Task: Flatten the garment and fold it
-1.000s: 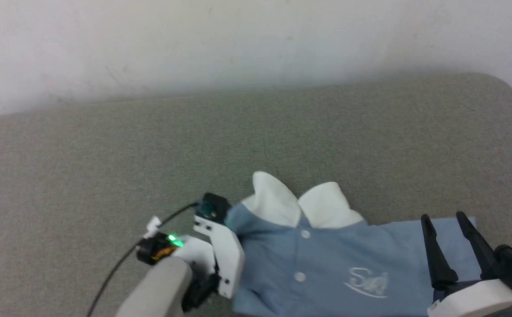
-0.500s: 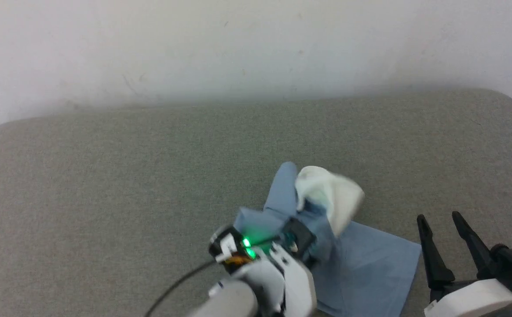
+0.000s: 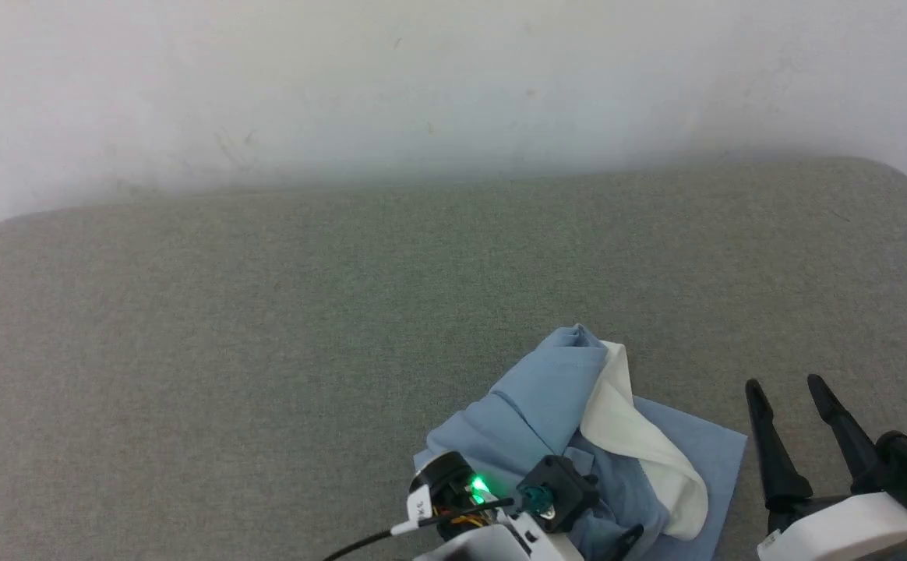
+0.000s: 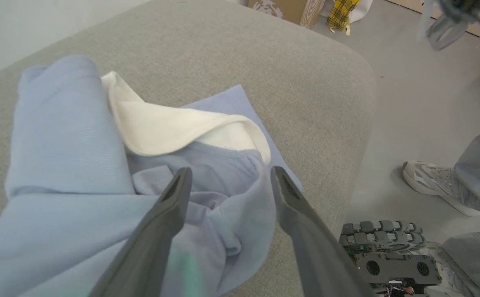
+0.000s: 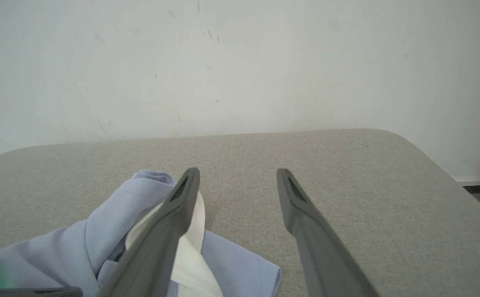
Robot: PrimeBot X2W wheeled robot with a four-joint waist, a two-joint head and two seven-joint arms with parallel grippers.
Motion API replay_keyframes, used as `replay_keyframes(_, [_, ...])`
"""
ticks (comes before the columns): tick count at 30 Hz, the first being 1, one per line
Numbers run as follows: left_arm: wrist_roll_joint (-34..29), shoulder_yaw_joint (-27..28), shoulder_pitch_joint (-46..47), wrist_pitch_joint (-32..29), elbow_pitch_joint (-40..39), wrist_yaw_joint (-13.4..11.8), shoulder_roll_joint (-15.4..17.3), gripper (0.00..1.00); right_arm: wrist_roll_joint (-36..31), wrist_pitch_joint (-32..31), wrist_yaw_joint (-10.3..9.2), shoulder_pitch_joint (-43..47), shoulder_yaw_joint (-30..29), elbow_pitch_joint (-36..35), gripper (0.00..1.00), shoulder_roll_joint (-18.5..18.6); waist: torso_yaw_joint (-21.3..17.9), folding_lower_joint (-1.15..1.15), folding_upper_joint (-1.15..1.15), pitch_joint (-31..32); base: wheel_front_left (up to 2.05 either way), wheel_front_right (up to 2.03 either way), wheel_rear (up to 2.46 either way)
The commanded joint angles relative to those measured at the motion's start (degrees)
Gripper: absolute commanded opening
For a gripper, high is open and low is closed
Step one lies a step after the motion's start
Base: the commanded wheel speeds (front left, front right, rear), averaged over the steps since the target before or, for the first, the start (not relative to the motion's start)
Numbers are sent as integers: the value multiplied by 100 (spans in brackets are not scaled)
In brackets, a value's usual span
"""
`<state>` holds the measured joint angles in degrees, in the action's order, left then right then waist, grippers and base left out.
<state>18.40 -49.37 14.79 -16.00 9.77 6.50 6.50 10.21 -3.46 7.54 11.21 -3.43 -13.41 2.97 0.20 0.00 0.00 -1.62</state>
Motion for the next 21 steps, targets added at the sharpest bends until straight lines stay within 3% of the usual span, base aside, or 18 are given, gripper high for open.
replay_keyframes(1, [41,38,-80,40,-121,-8,84,100,40,-1,-5,27,-6,-26,100,-9,36,0,0,36,0,0,0])
replay_keyframes(9, [78,391,32,-397,-604,-291,510,100,67,-26,-5,55,12,-25,100,-9,86,0,0,76,0,0,0])
replay_keyframes(14, [109,235,383,-588,-508,-154,377,100,66,-39,-5,11,68,-30,100,-9,16,0,0,-4,0,0,0])
replay_keyframes(21, [256,-111,923,-1102,244,4,146,100,74,-35,-5,-78,91,-1,100,-9,-193,0,0,-201,0,0,0])
